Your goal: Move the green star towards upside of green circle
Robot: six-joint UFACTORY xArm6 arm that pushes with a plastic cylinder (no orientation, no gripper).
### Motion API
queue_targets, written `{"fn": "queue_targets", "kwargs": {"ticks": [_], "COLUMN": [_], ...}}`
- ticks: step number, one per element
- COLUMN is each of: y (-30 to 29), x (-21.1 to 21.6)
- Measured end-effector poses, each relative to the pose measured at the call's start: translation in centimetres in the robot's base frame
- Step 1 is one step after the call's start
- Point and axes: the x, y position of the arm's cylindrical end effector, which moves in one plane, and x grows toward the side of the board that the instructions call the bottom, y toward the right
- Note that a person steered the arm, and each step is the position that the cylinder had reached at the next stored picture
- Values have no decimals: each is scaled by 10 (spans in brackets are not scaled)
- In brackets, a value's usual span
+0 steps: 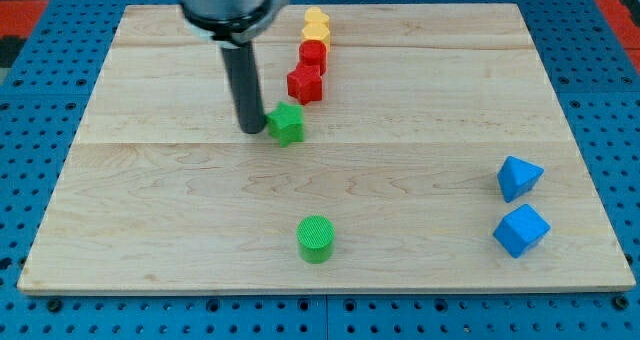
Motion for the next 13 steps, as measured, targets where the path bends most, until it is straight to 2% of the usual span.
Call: {"fn": "queue_targets", "kwargs": {"ticks": [1, 2, 3, 4, 5, 6, 8, 10, 11, 12, 13], "y": [18, 9, 66, 81, 87, 155, 105, 93, 68, 87, 126], "x": [0, 30, 31, 12, 13, 8, -33, -19, -17, -10, 52]}}
